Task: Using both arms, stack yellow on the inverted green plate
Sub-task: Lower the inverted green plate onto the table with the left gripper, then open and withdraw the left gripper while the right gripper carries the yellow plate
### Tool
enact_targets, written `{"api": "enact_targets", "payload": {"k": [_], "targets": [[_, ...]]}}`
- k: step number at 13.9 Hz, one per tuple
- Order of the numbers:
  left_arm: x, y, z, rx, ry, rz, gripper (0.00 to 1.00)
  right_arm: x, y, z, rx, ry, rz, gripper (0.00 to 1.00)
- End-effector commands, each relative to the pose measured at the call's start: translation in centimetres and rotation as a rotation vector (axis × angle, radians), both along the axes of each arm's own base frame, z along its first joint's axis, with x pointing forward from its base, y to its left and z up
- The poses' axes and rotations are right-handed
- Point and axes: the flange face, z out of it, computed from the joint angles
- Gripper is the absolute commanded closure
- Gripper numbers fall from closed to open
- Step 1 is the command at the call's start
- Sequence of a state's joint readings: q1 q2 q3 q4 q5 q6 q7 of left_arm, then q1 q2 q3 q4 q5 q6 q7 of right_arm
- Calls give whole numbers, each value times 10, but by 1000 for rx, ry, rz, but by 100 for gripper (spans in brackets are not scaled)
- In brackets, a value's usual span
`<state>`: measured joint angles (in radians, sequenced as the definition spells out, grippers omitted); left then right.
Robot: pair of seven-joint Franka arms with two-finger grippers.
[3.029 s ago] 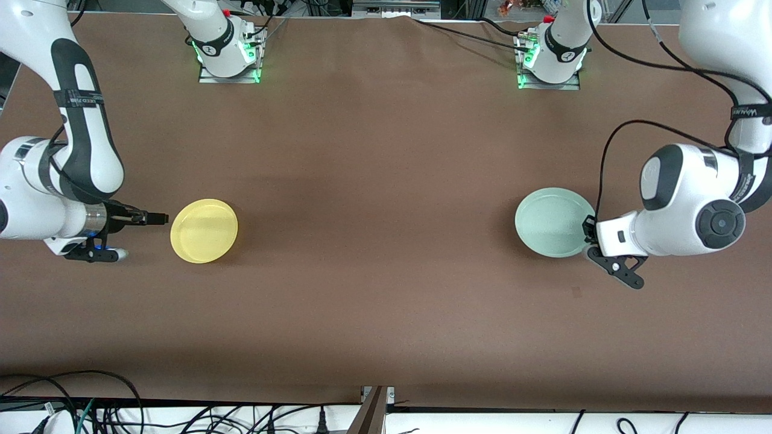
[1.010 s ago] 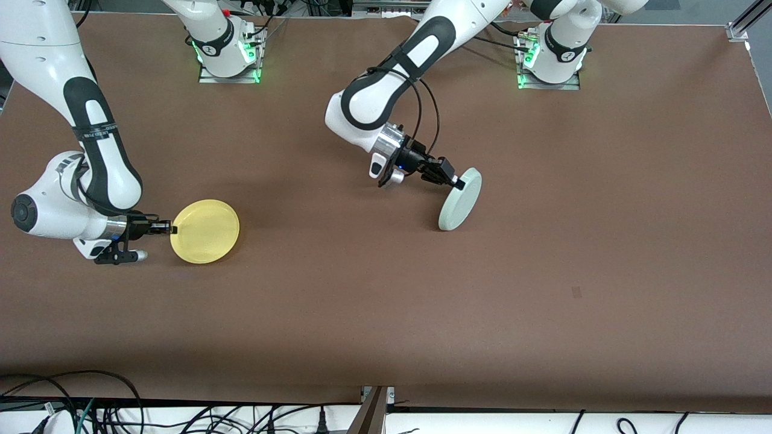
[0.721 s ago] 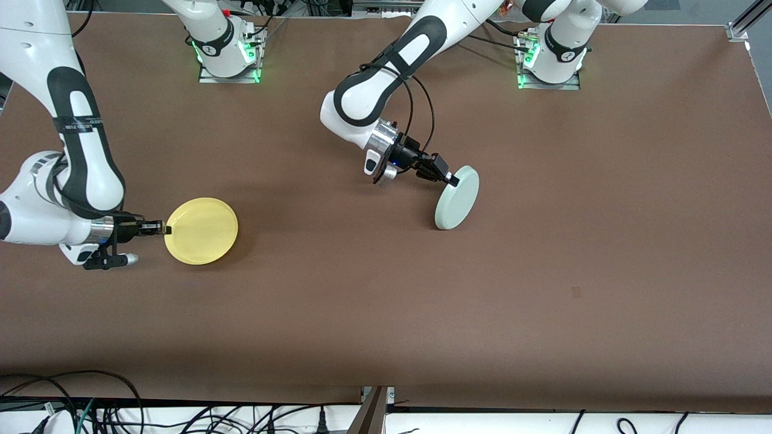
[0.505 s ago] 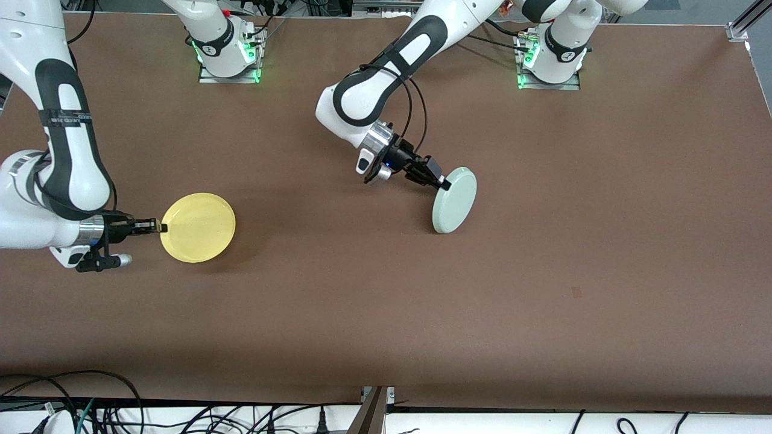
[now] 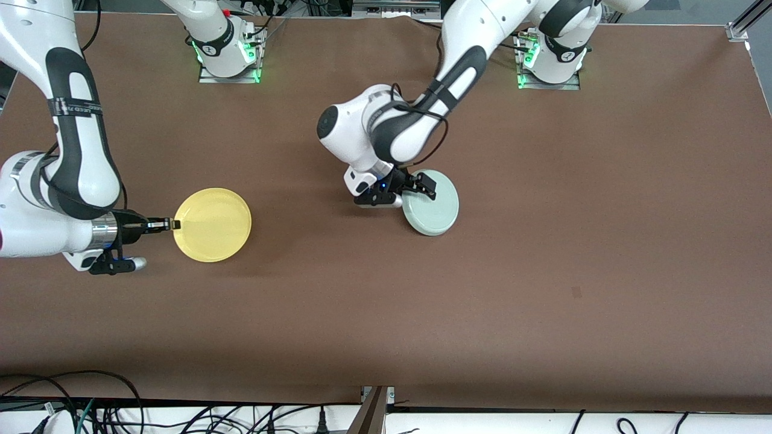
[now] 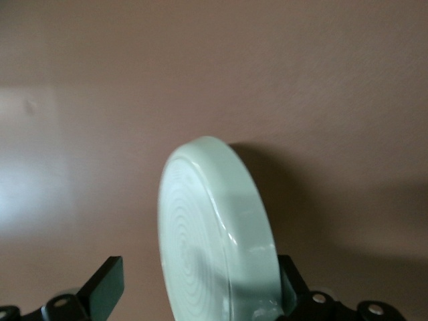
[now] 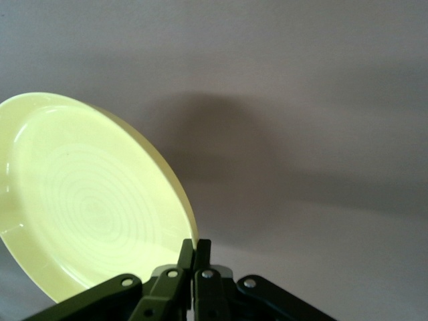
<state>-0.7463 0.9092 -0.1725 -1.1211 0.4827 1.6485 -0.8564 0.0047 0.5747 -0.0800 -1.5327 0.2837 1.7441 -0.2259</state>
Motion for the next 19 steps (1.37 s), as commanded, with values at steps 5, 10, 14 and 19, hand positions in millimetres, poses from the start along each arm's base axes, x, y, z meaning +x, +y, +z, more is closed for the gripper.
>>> {"api": "enact_targets", "payload": {"k": [5, 10, 14, 19], "targets": [[78, 60, 77, -338, 59, 239, 0, -1, 75, -19, -34, 28, -11, 100], [141, 200, 162, -344, 66, 276, 0, -9, 164, -38, -41, 2, -95, 100], [158, 306, 235, -314, 37, 358, 0, -19, 245, -45, -28, -18, -220, 100], [124, 380, 328, -355, 115, 175, 0, -40, 336, -43, 55, -18, -392, 100]]}}
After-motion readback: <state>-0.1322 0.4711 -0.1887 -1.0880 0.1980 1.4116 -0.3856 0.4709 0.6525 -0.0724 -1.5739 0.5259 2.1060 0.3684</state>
